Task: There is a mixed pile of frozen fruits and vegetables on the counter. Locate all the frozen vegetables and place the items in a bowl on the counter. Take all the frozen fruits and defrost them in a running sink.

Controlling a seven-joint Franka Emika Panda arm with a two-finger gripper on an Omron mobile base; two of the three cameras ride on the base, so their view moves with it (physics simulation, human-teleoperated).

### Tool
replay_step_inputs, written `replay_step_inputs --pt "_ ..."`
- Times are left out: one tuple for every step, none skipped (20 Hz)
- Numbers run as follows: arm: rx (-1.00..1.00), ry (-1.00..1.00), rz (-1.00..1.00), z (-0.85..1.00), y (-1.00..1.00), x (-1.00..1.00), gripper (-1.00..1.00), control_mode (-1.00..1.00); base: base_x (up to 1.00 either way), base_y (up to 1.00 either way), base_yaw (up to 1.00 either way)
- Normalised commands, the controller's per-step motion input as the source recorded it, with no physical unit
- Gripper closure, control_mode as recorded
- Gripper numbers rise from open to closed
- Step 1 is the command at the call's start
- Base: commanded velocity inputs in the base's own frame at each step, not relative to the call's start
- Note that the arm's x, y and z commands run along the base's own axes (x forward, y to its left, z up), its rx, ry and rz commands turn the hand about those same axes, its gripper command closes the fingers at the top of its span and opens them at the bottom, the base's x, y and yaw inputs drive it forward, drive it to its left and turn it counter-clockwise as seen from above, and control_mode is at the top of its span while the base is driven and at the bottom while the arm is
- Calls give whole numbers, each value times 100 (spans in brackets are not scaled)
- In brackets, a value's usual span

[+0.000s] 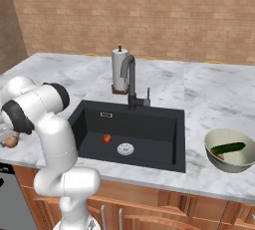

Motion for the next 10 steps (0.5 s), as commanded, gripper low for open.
replay_step_inputs --pt "0 -6 -9 15 -28 -1 100 -100 0 0 0" --pt "0 -7 -8 15 -26 -1 100 -100 0 0 0" --pt "0 -8 -9 12 -25 -3 100 -100 0 0 0" --pt "0 -8 -9 9 -23 -1 100 -100 0 0 0" --pt "0 -8 -10 11 -23 0 100 -100 0 0 0" --pt "0 -8 -9 16 -22 -3 100 -100 0 0 0" --pt "0 -9 -8 19 -21 -6 100 -100 0 0 0" --pt "0 -8 -8 21 -22 -6 100 -100 0 0 0" --pt "0 -7 -9 29 -19 -5 100 -100 0 0 0" --pt "0 -6 -11 41 -11 0 100 -100 0 0 0"
